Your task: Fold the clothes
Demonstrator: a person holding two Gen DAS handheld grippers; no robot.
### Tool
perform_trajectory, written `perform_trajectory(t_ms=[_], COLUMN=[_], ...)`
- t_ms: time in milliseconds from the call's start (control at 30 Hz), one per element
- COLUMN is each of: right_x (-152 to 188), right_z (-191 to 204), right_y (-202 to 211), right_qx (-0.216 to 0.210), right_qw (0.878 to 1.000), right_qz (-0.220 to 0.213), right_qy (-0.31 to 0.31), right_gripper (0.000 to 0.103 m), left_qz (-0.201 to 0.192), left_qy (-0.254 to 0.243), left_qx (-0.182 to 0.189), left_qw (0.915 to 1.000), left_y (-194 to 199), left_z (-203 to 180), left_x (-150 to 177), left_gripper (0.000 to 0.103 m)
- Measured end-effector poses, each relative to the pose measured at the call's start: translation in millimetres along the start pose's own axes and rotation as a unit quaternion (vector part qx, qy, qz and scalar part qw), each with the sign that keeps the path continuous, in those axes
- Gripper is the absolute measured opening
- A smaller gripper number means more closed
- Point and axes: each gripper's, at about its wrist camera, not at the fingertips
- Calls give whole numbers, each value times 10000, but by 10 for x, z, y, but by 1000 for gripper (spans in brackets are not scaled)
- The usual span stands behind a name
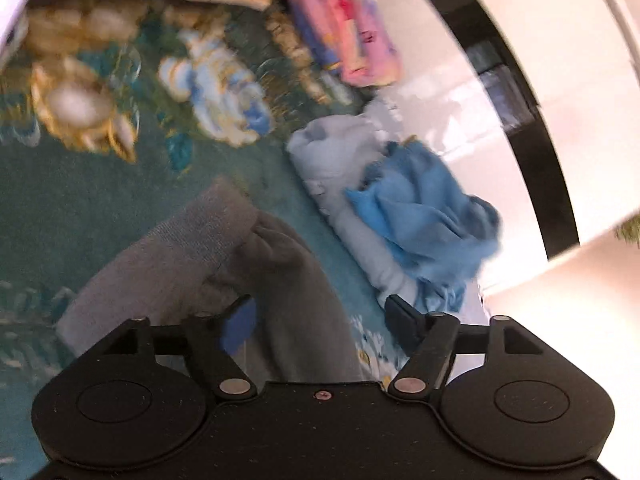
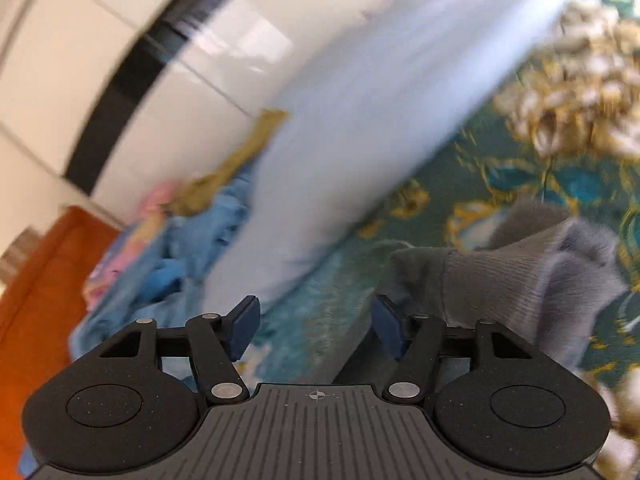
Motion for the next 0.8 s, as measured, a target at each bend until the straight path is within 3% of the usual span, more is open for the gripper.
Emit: perform_trajectory(t_ms=[67, 133, 267, 333, 567, 633, 700, 800], right_x=[94, 192, 400, 464, 447, 400, 358, 348], right_z=[6, -115, -530, -668, -738, -709, -730, -755], right_y=[329, 597, 842, 837, 508, 420, 321, 271], right_qx=[-63, 152, 931, 982, 1039, 1110, 1085, 1070], right_qw=[9994, 9980, 9911, 9891, 9863, 9861, 9869, 9852], right_qz=[-317, -601, -819, -846, -1025, -988, -891, -920], right_qy=[131, 81, -482, -698, -766, -744, -801, -970], right_gripper=[64, 65, 67, 67, 66, 57, 34, 26], left_qz=[-304, -481, -127, 107, -128, -187, -242, -383], left_qy=[-117, -43, 274, 482, 391, 262, 400, 763], left_qx=[-175, -510, -1130, -1149, -725, -655, -656, -503], left_qw=[9993, 9975, 9931, 9922, 9965, 9973, 9967, 9951], left_y=[246, 428, 422, 340, 66, -22, -90, -172], left_z=[80, 242, 620, 727, 599, 519, 493, 479], left_x=[107, 224, 425, 500, 603, 614, 629, 619], left_gripper=[84, 85, 83, 82, 83, 83, 82, 81])
Point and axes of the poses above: each gripper's, at about its wrist camera, not at the fingertips, and y roughly against the way its jaws point, z to its left, x to its underside, and after that the axes turned 12 degrees about -x, right-handed
